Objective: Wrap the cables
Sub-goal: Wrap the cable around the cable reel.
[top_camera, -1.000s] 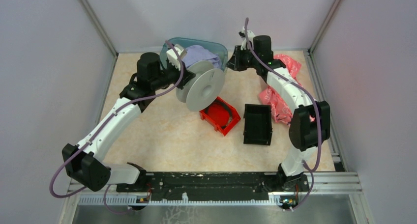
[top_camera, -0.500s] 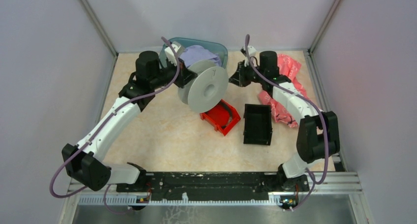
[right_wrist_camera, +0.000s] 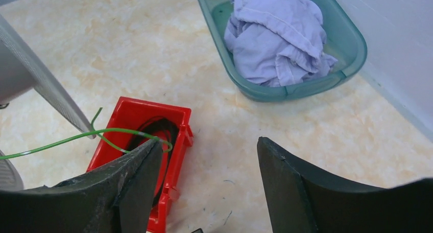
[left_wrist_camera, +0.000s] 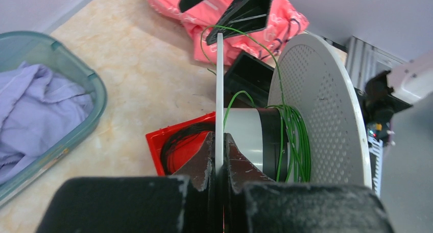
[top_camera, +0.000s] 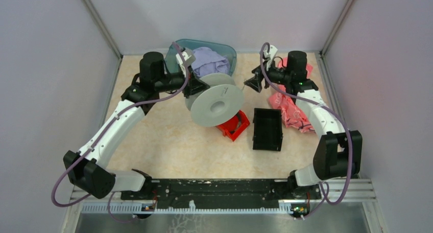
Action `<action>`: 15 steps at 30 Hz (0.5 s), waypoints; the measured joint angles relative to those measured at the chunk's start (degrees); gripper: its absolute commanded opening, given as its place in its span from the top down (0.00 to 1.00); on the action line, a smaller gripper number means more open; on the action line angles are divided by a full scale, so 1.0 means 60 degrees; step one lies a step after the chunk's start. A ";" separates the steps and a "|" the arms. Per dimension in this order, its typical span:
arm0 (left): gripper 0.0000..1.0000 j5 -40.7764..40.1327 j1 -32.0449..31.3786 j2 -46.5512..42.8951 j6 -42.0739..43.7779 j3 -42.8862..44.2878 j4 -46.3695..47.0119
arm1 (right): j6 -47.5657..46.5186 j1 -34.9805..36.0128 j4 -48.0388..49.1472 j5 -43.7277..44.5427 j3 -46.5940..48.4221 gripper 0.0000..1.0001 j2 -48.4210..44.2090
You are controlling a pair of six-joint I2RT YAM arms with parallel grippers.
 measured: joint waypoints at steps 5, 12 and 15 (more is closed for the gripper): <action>1.00 0.0765 0.0004 0.0004 0.0408 0.0226 -0.0328 | -0.1188 0.0004 -0.0506 -0.0772 -0.0007 0.30 -0.0026; 1.00 0.1359 0.0004 0.0095 0.0579 0.0565 -0.0492 | -0.2222 0.0004 -0.1118 -0.1519 -0.0011 0.39 -0.0186; 1.00 0.1504 0.0004 0.0175 0.0583 0.0645 -0.0514 | -0.2368 0.0004 -0.1220 -0.1825 -0.0011 0.49 -0.0237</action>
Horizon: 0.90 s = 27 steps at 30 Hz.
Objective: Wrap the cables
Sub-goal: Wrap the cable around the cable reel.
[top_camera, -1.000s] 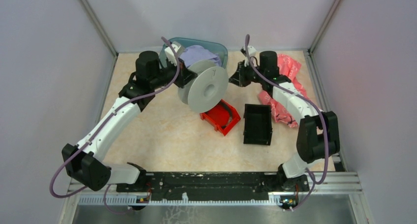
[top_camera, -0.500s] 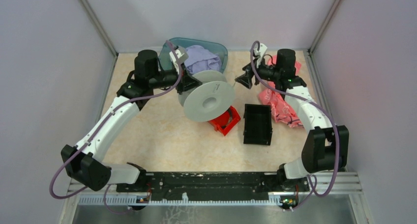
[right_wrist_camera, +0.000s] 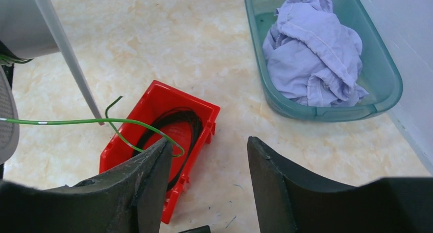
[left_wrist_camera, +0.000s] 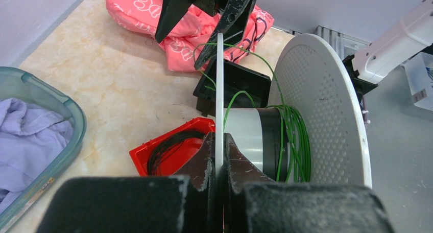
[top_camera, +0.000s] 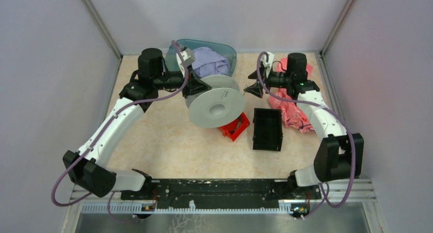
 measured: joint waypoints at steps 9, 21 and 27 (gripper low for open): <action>1.00 0.0091 0.0000 0.0138 -0.0004 0.0007 -0.0029 | 0.0076 0.0000 -0.0051 -0.0579 -0.0007 0.94 -0.0018; 1.00 -0.1198 0.0470 0.0222 -0.1778 0.0011 0.0856 | 0.2328 0.0004 0.0914 -0.0517 -0.1075 1.00 -0.0586; 1.00 -0.1938 0.0758 0.0761 -0.3891 0.0015 0.1789 | 0.5854 0.0073 0.3654 -0.0663 -0.2091 1.00 -0.0590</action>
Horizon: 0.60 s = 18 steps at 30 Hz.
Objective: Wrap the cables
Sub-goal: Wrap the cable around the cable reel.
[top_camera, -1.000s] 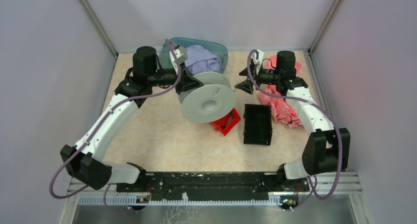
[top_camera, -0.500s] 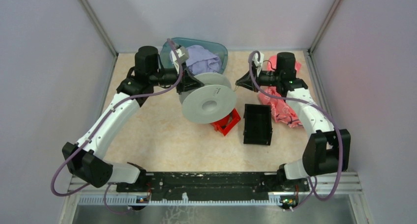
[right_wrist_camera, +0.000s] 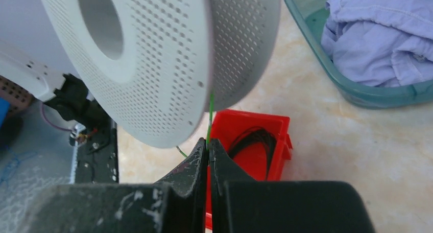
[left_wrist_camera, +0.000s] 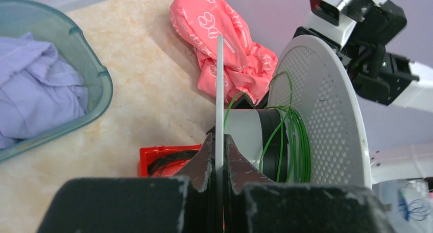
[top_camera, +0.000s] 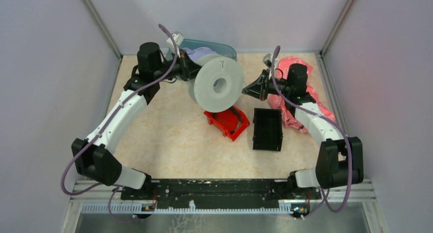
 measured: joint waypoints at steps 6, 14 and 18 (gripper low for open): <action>1.00 0.0142 0.0109 0.0372 -0.1974 -0.0160 0.0831 | 0.2535 0.0310 0.2149 0.0328 -0.0382 1.00 0.0095; 1.00 0.0656 0.0302 0.0390 -0.3687 -0.0874 0.2306 | 0.4211 0.0739 0.3759 0.0729 -0.0790 1.00 0.0266; 1.00 0.0823 0.0404 0.0390 -0.4262 -0.1373 0.2969 | 0.5304 0.0816 0.5042 0.0769 -0.1191 1.00 0.0441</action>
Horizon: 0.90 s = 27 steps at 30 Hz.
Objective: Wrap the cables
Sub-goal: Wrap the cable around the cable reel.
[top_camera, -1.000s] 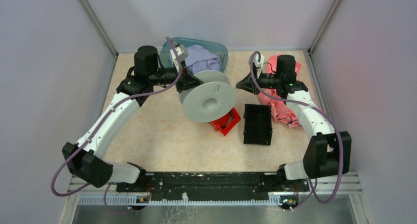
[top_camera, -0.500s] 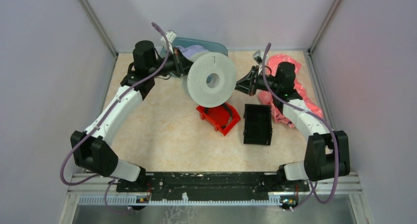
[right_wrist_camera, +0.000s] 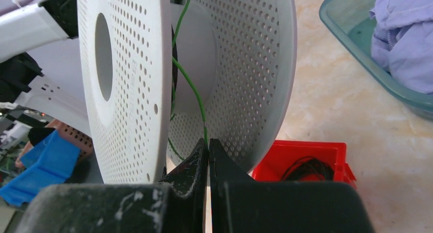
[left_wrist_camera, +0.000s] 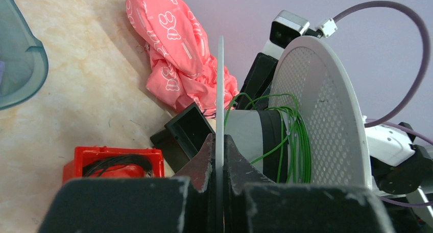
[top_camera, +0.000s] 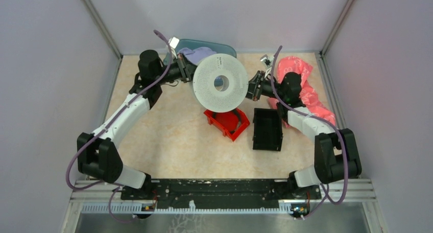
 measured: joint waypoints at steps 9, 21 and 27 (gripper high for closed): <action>1.00 0.0157 0.0062 0.0036 -0.1064 -0.1162 0.1610 | 0.2222 0.0226 0.2707 0.0419 -0.0794 1.00 0.0514; 1.00 0.0397 0.0091 0.0321 -0.1902 -0.1647 0.3049 | 0.3038 0.0324 0.4073 0.1016 -0.1045 0.79 0.0772; 1.00 0.0382 0.0357 0.0372 -0.1956 -0.1650 0.3082 | 0.2503 -0.0015 0.3464 0.1111 -0.1045 0.70 0.0656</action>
